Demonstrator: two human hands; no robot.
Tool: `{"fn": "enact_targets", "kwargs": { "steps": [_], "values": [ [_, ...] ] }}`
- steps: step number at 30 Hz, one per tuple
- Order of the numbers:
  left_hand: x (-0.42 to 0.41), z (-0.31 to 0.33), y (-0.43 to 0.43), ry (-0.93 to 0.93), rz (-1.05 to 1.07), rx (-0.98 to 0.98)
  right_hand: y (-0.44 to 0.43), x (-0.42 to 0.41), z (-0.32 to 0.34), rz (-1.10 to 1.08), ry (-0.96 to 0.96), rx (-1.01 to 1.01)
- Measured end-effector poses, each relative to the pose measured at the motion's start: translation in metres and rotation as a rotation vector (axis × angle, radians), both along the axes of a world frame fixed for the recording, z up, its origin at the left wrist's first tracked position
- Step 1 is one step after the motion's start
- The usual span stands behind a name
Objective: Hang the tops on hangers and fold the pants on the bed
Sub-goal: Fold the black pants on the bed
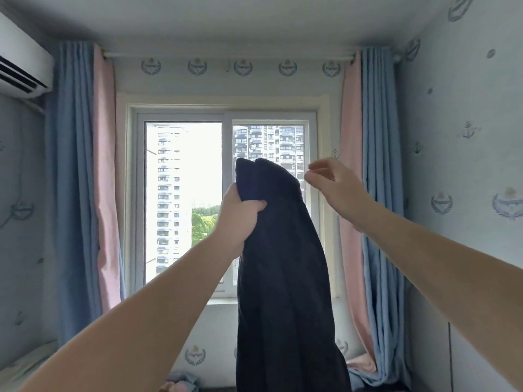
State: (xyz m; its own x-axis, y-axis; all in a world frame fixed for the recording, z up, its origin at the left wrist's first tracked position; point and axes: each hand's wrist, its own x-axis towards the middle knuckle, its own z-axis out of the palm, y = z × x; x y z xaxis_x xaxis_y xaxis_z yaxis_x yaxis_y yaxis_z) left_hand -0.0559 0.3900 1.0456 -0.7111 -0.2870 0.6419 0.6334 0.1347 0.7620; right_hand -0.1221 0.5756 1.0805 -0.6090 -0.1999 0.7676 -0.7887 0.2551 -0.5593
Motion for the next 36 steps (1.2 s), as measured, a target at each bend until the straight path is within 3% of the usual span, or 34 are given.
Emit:
{"fn": "enact_targets", "kwargs": {
  "steps": [3, 6, 9, 13, 17, 20, 26, 36],
  "values": [
    [0.016, 0.010, -0.032, -0.048, -0.066, 0.043, 0.001, -0.007, -0.020, 0.028, -0.251, -0.064],
    [0.033, 0.019, -0.067, -0.083, -0.175, 0.128, -0.018, -0.002, -0.042, 0.323, -0.639, 0.031],
    [0.050, 0.022, -0.100, -0.140, -0.280, 0.156, -0.055, 0.019, -0.053, 0.628, -0.790, -0.004],
    [0.071, 0.021, -0.148, -0.163, -0.246, 0.101, -0.107, 0.050, -0.045, 0.547, -0.727, -0.087],
    [0.092, 0.018, -0.190, -0.146, 0.079, -0.159, -0.143, 0.074, -0.032, 0.300, -0.513, -0.155],
    [0.107, 0.018, -0.208, -0.162, 0.233, -0.213, -0.168, 0.098, -0.022, 0.203, -0.460, -0.150],
    [0.167, 0.024, -0.233, -0.131, 0.313, -0.152, -0.200, 0.171, -0.001, 0.206, -0.361, -0.166],
    [0.310, -0.002, -0.225, 0.042, 0.565, -0.400, -0.185, 0.314, -0.009, 0.191, -0.297, -0.148]
  ]
}}
